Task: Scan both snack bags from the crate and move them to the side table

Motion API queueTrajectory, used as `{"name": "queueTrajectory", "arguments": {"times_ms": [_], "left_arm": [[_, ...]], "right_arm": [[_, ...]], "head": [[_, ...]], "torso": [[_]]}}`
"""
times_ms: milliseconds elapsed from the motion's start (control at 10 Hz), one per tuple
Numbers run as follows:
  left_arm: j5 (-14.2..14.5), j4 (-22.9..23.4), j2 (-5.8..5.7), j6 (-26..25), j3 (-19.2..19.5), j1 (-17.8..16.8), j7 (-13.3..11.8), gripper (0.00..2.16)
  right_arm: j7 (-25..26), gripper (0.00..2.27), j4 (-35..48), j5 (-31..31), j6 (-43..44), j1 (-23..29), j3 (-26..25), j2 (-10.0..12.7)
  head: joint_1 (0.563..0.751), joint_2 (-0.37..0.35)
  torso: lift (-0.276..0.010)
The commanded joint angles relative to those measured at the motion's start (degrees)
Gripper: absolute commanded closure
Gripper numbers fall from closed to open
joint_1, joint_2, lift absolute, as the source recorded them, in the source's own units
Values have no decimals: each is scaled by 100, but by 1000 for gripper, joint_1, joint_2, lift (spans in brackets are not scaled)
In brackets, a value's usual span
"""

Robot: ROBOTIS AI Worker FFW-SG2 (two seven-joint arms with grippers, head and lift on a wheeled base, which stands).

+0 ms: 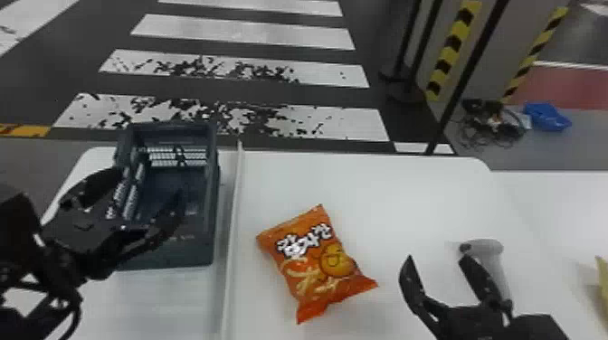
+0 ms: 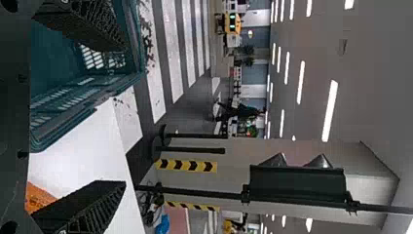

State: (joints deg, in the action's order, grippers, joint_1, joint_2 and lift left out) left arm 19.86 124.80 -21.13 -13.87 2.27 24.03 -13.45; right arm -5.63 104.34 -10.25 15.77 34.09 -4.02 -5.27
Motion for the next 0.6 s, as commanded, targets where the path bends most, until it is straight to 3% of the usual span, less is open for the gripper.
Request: {"name": "queueTrajectory", "arguments": {"times_ms": [0,200,500], "left_arm": [[0,-61,109,494,37,374,9,16],[0,-131,267,934,178,761,18,16],[0,-518,452,1637,266,1060,53,16]], "right_arm": [[-8,63,7,-12,9,10,-3,-9],[-61,63,7,-30,62,10,6,-9],[-105,60,51,-74,97,-25,15,-44]], "head": [[695,-90],[695,-82],[695,-54]], "torso": [[-99],[-99],[-99]]}}
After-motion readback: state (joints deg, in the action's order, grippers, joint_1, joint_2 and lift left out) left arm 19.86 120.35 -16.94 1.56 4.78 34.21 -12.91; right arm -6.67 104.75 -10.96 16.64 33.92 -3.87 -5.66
